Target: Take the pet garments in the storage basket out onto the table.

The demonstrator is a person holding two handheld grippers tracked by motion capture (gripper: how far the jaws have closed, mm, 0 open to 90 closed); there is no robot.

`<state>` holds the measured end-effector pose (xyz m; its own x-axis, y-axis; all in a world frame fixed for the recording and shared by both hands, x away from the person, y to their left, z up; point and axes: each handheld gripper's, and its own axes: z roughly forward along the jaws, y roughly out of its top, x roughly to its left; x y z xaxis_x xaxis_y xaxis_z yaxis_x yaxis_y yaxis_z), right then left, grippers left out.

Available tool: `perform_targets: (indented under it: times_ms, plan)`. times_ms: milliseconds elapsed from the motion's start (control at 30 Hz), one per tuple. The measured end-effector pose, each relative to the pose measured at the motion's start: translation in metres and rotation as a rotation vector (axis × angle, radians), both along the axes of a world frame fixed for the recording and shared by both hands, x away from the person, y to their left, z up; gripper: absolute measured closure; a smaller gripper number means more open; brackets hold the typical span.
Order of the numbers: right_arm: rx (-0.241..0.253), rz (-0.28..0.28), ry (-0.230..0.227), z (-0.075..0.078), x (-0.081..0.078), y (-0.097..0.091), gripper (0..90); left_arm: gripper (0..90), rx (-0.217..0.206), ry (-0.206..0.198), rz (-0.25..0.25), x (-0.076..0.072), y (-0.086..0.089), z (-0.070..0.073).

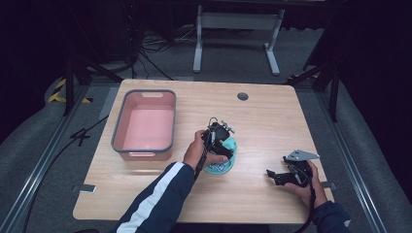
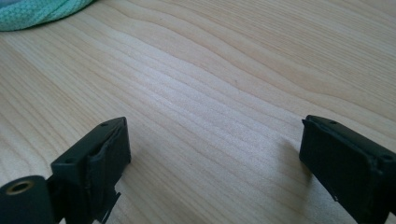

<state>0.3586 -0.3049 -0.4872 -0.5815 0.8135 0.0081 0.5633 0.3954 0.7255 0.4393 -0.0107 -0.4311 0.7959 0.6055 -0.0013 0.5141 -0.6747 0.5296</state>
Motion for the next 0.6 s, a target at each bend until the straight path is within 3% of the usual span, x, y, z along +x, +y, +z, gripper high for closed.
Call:
perform_targets:
  times_ms: [67,267,600]
  plan:
    - [0.000,0.000,0.000,0.000,0.000,0.000,9.0,19.6,-0.005,-0.018,-0.012,-0.001,0.000,0.001]
    - [0.000,0.000,0.000,0.000,0.000,0.000,9.1,20.3,-0.008,-0.037,-0.007,-0.003,0.002,0.005]
    - [0.001,-0.002,0.001,0.000,0.000,0.000,9.1,19.3,0.022,-0.099,-0.052,-0.007,0.012,0.027]
